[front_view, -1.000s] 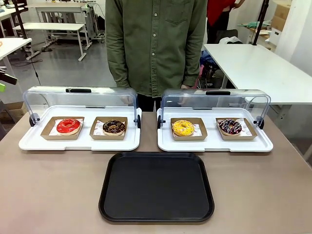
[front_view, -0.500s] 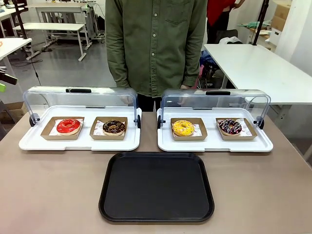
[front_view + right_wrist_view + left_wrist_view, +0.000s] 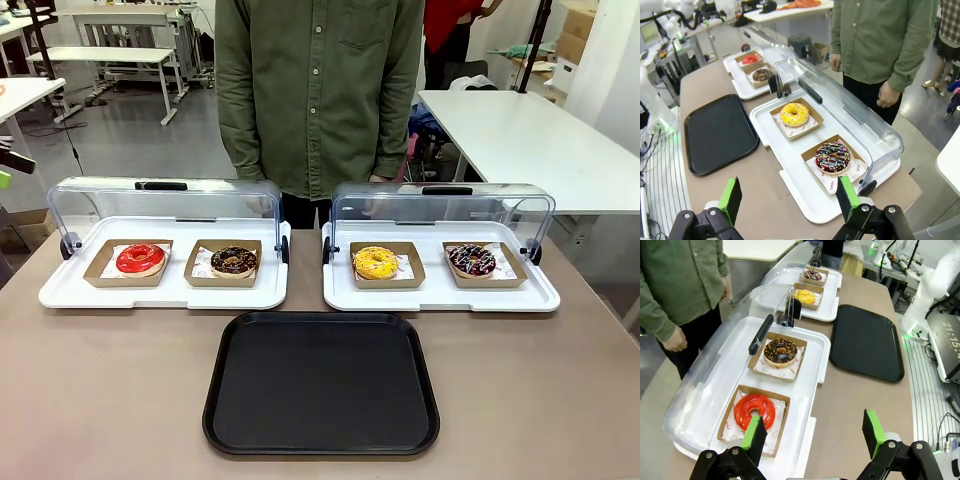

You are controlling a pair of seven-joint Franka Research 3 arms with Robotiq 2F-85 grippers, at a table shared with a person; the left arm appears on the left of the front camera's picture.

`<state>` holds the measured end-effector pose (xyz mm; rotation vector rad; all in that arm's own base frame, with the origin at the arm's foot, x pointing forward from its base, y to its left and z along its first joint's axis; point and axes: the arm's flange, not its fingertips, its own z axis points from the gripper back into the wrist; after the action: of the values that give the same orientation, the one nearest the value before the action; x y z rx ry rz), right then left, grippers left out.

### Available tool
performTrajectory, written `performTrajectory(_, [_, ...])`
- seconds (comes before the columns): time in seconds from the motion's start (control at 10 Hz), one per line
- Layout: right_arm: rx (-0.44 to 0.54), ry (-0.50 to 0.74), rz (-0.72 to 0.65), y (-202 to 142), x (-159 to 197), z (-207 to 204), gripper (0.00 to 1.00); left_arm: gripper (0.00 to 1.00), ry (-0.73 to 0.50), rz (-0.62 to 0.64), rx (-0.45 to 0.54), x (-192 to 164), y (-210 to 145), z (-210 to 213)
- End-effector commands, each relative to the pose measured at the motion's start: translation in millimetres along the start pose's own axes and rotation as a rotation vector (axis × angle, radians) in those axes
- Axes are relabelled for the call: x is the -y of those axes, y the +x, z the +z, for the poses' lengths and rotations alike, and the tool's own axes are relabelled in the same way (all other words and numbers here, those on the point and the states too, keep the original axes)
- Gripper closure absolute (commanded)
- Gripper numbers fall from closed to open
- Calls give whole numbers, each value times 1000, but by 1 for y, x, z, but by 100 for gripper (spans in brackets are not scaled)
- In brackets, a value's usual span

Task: Move the second donut from the left to the tray.
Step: Pick up the Paper togo box containing the Donut indicated by the person and place it on the Handle tray.

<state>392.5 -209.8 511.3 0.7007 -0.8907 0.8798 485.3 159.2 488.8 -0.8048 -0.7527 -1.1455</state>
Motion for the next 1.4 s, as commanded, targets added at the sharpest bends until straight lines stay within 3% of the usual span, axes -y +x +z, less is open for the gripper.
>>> performTrajectory(0.0, [25,-1,8,2,-3,-2,0,0,0,8,1,0,1,0])
performTrajectory(1.3, [25,-1,8,2,-3,-2,0,0,0,8,1,0,1,0])
